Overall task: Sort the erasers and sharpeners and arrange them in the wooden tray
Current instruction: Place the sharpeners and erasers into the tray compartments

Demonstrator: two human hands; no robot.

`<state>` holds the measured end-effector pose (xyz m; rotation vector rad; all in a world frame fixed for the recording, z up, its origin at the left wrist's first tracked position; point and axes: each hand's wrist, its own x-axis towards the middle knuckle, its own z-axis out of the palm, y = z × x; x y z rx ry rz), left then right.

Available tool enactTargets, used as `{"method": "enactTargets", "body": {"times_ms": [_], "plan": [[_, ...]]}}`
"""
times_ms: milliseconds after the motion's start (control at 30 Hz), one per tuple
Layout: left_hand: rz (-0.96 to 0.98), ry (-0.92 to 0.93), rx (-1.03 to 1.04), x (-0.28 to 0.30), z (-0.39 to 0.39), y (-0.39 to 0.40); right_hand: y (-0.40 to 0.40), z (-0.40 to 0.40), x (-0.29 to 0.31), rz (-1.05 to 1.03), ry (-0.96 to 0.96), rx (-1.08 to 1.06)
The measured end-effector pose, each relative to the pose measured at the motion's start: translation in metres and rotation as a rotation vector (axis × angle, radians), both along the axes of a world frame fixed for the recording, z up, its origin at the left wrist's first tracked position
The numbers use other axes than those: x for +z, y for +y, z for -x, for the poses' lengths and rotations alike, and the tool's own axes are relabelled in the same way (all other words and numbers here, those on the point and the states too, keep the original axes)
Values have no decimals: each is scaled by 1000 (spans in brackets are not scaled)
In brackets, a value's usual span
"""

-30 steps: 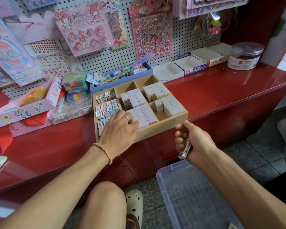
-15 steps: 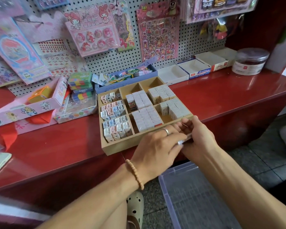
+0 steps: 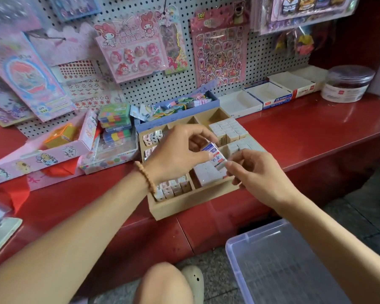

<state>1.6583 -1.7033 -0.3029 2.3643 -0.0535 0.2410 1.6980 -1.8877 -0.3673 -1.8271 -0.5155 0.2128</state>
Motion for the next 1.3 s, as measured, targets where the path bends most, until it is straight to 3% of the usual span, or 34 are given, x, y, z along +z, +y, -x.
{"method": "enactTargets", "body": {"times_ms": [267, 733, 1167, 1300], "plan": [[-447, 106, 28, 5, -56, 66, -16, -23, 8, 178, -125, -134], [-747, -5, -32, -51, -102, 84, -27, -19, 3, 393, -226, -253], [-755, 50, -83, -50, -94, 86, -41, -13, -5, 445, -240, -292], [-636, -28, -113, -39, -66, 72, -51, -6, 6, 435, -268, -299]]}}
